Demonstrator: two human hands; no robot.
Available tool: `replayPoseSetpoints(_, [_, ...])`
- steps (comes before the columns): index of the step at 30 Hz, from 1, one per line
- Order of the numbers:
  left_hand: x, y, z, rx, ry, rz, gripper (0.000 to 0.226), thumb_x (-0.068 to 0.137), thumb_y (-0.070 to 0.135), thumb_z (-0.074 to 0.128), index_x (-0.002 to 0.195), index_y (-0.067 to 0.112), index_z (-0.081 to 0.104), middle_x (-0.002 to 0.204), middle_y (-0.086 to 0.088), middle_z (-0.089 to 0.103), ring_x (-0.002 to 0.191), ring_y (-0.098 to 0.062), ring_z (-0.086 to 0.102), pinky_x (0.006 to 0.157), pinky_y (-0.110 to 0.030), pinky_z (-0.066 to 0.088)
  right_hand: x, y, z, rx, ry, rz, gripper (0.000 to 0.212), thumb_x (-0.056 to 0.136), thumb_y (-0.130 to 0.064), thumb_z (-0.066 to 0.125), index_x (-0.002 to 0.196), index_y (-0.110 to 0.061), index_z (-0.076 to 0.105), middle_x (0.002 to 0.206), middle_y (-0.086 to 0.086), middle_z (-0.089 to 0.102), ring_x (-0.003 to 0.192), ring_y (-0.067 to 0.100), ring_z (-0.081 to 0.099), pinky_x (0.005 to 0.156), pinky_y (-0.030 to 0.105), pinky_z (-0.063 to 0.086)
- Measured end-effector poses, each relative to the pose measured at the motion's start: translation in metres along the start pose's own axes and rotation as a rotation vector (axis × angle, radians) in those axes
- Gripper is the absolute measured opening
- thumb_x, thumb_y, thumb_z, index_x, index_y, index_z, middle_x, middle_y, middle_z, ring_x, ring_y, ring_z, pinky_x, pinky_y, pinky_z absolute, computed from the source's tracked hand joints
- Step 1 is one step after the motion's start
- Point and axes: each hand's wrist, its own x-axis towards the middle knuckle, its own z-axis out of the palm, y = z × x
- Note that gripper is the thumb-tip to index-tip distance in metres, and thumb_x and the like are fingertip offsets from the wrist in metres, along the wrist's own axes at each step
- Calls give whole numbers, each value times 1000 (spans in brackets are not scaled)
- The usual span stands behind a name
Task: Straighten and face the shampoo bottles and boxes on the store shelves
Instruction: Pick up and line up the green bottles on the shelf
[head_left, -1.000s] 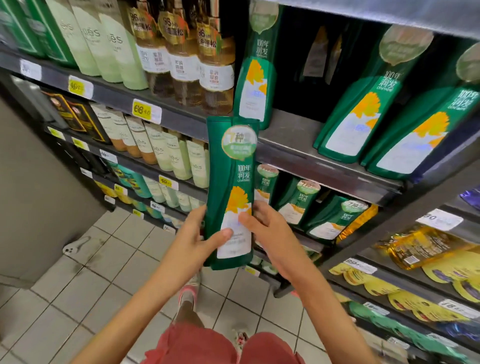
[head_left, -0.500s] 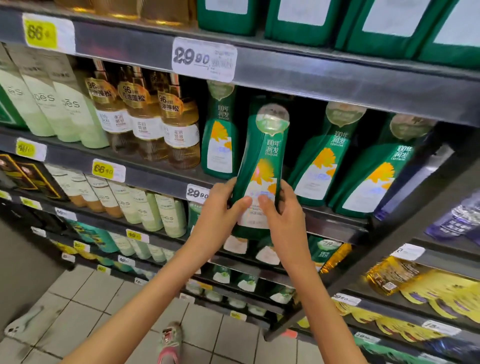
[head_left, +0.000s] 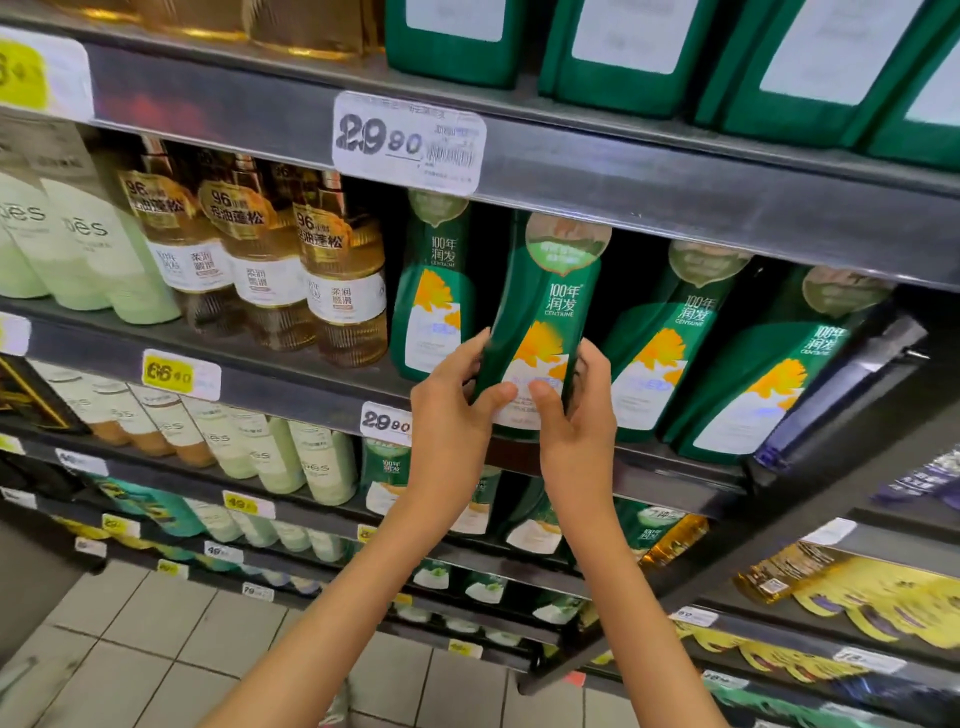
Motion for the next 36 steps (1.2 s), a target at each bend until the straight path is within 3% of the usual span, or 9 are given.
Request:
replayPoseSetpoints(4, [1,-8,9,57,35,20,52,85,3,63,134,11,46,125,1,56,116,-7,52,98,-22,42,9,5,8,-14,9,39,42,95,-6,50,135,-7,38,124,4,56,111,11,55,96,26,43])
replayPoseSetpoints(11, [1,-26,12,188,98,-45,49,77,-3,69,121,12,51,109,4,50,100,-4,48,84,1,37,18,7,9,-110,-16,71,50,96,-12,49,143,-14,33,134,4,53,120,17,52,99,33,42])
replayPoseSetpoints(15, [3,-28,13,201,101,-33,47,77,-5,68,118,11,52,107,2,52,97,-2,47,82,0,37,-1,10,2,-155,-75,78,64,97,-12,48,149,-30,15,146,-12,37,130,-3,36,106,16,33])
replayPoseSetpoints(17, [2,-28,13,211,97,-23,48,77,-4,69,119,12,52,107,3,51,97,-1,46,83,-2,38,-18,16,-2,-200,-72,100,62,98,-15,48,149,-28,16,146,-16,30,127,-12,26,105,6,26])
replayPoseSetpoints(19, [3,-28,13,222,87,-21,50,77,-2,70,121,11,51,109,2,51,100,-3,47,86,-7,40,-33,21,-7,-251,-71,121,58,97,-16,49,148,-22,22,150,-9,28,130,-8,24,105,4,23])
replayPoseSetpoints(22, [3,-29,15,243,82,-43,54,76,1,72,124,10,50,109,3,48,103,-5,47,87,-6,37,-40,23,-10,-295,-92,128,55,96,-13,49,147,-17,27,151,-4,29,135,2,26,109,15,27])
replayPoseSetpoints(25, [0,-30,18,250,102,-60,48,77,1,71,120,8,51,106,7,46,100,-4,46,81,4,33,-34,20,-12,-297,-99,157,53,97,-12,48,146,-14,30,150,0,33,136,8,30,96,-5,20])
replayPoseSetpoints(32, [6,-31,22,315,116,-34,40,77,-4,69,112,4,52,106,-2,49,99,-10,49,84,-16,40,-27,21,-16,-321,-142,192,50,97,-8,45,146,-13,32,147,0,38,130,10,37,81,-12,20])
replayPoseSetpoints(36, [6,-34,23,339,127,-11,38,77,-3,69,110,4,52,108,-7,53,100,-16,53,85,-23,45,-21,22,-19,-325,-175,204,50,97,-6,42,146,-13,32,147,0,38,134,15,36,97,5,24])
